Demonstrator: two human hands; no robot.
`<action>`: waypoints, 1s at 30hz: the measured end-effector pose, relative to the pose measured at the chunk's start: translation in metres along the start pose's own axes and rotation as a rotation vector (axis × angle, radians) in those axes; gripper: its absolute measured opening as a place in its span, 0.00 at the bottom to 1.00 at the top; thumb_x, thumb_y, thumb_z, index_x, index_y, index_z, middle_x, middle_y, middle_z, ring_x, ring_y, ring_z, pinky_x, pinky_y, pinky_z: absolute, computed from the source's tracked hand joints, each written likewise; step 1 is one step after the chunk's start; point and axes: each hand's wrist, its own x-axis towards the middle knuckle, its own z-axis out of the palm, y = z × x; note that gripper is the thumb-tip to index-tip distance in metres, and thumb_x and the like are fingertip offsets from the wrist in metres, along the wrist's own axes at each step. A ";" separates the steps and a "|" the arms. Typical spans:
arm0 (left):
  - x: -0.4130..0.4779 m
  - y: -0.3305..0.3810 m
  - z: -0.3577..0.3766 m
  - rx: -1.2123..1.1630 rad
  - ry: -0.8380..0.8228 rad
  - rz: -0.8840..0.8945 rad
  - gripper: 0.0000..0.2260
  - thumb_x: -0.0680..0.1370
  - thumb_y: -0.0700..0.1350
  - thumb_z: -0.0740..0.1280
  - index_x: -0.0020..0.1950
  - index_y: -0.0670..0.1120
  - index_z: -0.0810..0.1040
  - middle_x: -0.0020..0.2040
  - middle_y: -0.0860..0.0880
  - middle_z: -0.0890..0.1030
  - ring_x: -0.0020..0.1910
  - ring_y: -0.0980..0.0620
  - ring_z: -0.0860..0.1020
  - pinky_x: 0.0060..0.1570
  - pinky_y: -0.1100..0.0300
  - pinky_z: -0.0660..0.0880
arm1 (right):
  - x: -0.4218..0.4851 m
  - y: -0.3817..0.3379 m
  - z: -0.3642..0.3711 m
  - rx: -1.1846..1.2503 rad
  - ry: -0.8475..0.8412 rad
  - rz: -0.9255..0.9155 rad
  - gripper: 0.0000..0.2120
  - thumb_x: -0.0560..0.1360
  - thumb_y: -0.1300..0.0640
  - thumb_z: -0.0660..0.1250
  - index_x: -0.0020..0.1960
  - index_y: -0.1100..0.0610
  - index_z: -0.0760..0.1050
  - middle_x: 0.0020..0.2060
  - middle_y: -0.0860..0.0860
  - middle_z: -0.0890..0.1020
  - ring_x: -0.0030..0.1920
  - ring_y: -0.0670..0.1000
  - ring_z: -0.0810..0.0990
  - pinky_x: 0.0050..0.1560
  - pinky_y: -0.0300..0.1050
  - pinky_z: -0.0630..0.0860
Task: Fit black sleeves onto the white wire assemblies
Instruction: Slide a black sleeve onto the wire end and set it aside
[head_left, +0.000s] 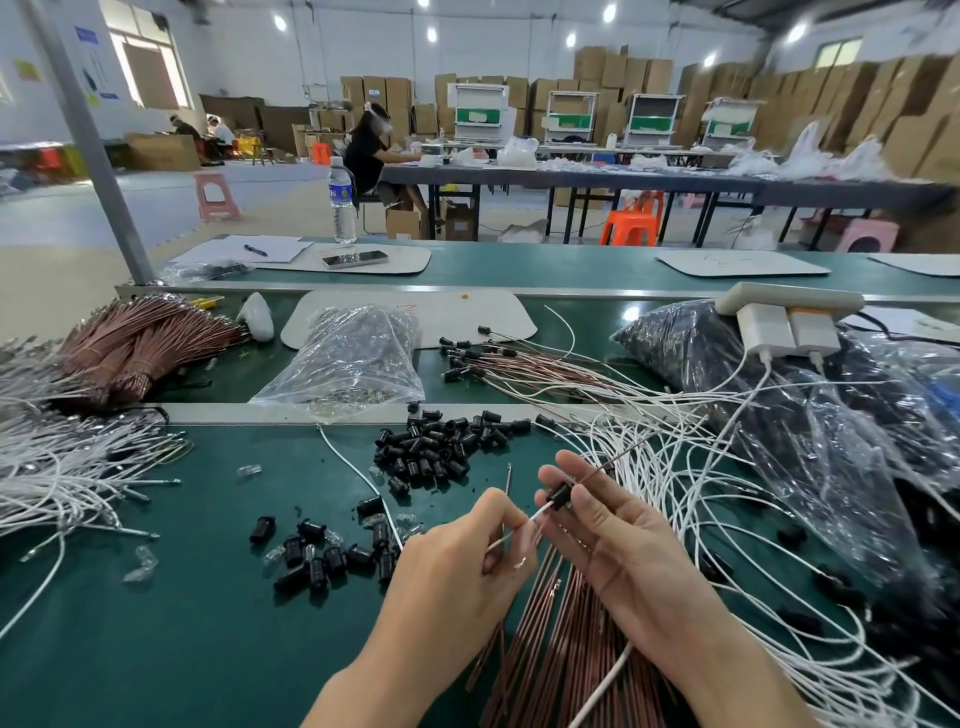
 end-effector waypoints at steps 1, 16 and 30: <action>0.000 0.001 -0.001 0.007 -0.001 -0.002 0.12 0.81 0.62 0.58 0.45 0.56 0.68 0.30 0.55 0.72 0.26 0.52 0.69 0.28 0.68 0.62 | 0.000 0.000 0.000 0.003 0.000 -0.004 0.15 0.73 0.66 0.68 0.58 0.62 0.83 0.59 0.62 0.83 0.54 0.57 0.86 0.47 0.46 0.83; 0.000 0.003 0.000 0.129 0.024 -0.019 0.12 0.83 0.59 0.54 0.46 0.55 0.68 0.28 0.58 0.67 0.27 0.55 0.69 0.27 0.66 0.61 | 0.000 0.003 0.003 -0.037 -0.002 -0.044 0.18 0.74 0.66 0.66 0.64 0.62 0.79 0.59 0.61 0.83 0.57 0.58 0.85 0.48 0.45 0.83; -0.003 0.009 0.010 0.002 0.101 -0.033 0.08 0.82 0.59 0.60 0.47 0.57 0.70 0.35 0.61 0.73 0.30 0.56 0.71 0.29 0.68 0.65 | -0.001 0.006 0.005 0.098 0.032 0.027 0.14 0.73 0.65 0.68 0.58 0.64 0.83 0.55 0.62 0.85 0.51 0.56 0.86 0.45 0.43 0.84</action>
